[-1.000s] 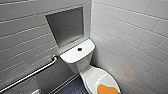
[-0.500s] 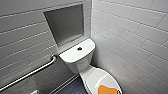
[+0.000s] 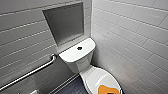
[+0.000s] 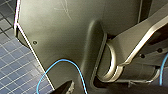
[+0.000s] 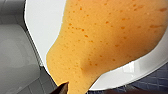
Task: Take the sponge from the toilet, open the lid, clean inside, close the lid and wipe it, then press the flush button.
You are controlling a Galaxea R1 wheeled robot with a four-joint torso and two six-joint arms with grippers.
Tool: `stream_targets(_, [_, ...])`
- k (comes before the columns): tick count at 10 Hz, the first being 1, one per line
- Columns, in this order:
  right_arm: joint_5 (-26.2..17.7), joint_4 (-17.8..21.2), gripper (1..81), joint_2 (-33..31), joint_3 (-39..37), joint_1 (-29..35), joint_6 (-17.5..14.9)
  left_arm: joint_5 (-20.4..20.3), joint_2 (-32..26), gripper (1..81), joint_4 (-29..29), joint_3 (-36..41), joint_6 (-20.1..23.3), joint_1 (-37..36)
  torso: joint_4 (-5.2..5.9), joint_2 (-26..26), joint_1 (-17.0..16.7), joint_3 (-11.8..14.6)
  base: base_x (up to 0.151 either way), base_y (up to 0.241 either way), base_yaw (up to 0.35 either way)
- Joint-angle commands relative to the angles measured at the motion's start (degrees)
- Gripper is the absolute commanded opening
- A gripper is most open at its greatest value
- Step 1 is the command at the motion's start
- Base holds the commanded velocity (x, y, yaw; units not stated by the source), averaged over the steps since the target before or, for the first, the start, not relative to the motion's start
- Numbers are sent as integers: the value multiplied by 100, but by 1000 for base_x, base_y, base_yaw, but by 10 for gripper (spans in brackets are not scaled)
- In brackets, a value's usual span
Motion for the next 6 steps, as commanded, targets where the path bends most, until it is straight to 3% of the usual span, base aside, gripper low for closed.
stream_targets(1, [-264, 103, 811, -103, -37, 506, 5, 458, -31, 811, -41, 38, 36, 138, 0, 0, 0, 0, 0, 0, 0])
stream_targets(6, [-264, 41, 811, 318, -616, 506, 5, 467, -48, 811, -41, 38, 36, 139, 0, 0, 2, -2, 0, 0, 0])
